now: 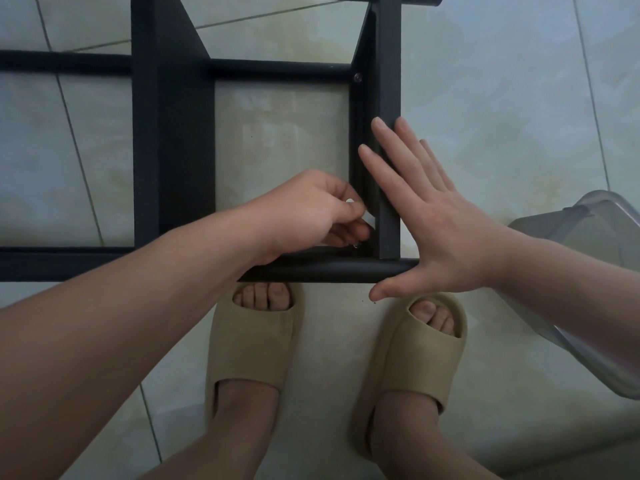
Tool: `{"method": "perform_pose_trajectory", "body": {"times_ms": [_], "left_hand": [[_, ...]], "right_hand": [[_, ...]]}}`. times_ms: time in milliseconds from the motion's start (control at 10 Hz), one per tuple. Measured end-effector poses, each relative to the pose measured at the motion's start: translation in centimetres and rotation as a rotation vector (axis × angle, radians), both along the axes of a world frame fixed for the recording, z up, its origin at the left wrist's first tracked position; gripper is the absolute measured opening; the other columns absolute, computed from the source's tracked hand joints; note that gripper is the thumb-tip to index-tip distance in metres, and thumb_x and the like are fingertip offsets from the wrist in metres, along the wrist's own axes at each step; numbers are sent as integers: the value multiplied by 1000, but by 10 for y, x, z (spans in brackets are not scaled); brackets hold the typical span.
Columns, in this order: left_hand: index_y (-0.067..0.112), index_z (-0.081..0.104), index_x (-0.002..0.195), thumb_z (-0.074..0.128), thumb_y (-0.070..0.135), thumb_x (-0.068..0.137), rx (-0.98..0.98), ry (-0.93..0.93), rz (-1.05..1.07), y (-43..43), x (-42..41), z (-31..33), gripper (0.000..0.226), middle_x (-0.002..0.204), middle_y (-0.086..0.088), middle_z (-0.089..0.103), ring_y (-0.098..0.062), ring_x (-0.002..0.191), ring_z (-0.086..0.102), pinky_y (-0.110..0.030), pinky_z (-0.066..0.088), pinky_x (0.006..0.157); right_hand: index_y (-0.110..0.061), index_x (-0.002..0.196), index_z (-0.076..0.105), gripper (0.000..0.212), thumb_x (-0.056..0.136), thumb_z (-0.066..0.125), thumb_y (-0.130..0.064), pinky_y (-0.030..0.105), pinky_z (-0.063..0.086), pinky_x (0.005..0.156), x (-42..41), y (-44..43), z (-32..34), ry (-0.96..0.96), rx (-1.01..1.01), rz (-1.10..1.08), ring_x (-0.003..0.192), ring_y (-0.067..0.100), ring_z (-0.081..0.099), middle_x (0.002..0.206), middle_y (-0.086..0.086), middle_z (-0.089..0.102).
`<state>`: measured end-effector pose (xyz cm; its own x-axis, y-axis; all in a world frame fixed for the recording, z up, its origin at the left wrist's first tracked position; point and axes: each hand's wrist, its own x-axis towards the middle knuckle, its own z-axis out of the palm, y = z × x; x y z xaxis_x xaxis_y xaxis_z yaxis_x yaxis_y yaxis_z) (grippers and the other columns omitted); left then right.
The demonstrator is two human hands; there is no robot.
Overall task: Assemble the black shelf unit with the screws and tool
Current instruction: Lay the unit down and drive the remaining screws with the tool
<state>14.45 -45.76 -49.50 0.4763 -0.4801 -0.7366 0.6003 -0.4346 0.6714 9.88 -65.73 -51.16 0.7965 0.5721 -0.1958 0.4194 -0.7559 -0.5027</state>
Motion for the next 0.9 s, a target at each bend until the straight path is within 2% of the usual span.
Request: {"method": "perform_pose_trajectory", "body": {"times_ms": [300,600,800,900], "left_hand": [[11,64,85,51,6,102,19,-54,-106,7,0,-2,22,78,-3,72,-15,77,68,-33,57,86],[16,67,88,55,11,101,33,-103,-237,15,1,-4,19,83,-2,76,-24,89,73,-43,57,94],[19,69,88,59,13,99,37,-104,-303,17,2,-7,16,83,2,77,-12,80,72,-31,56,83],[22,70,87,61,15,98,55,-133,-350,16,2,-8,16,82,6,76,-9,79,70,-29,52,81]], "right_hand": [[-7,162,4,132,72,53,-91,64,7,123,0,0,-1,-8,3,0,155,32,-17,169,15,-10],[-7,162,3,132,72,53,-90,64,7,123,0,0,1,-3,-2,1,155,32,-17,169,15,-10],[-7,162,3,132,72,53,-91,64,7,122,0,1,1,-2,0,3,155,32,-17,169,15,-10],[-7,162,3,132,72,53,-90,64,7,122,0,1,1,2,-3,2,155,32,-17,169,15,-10]]}}
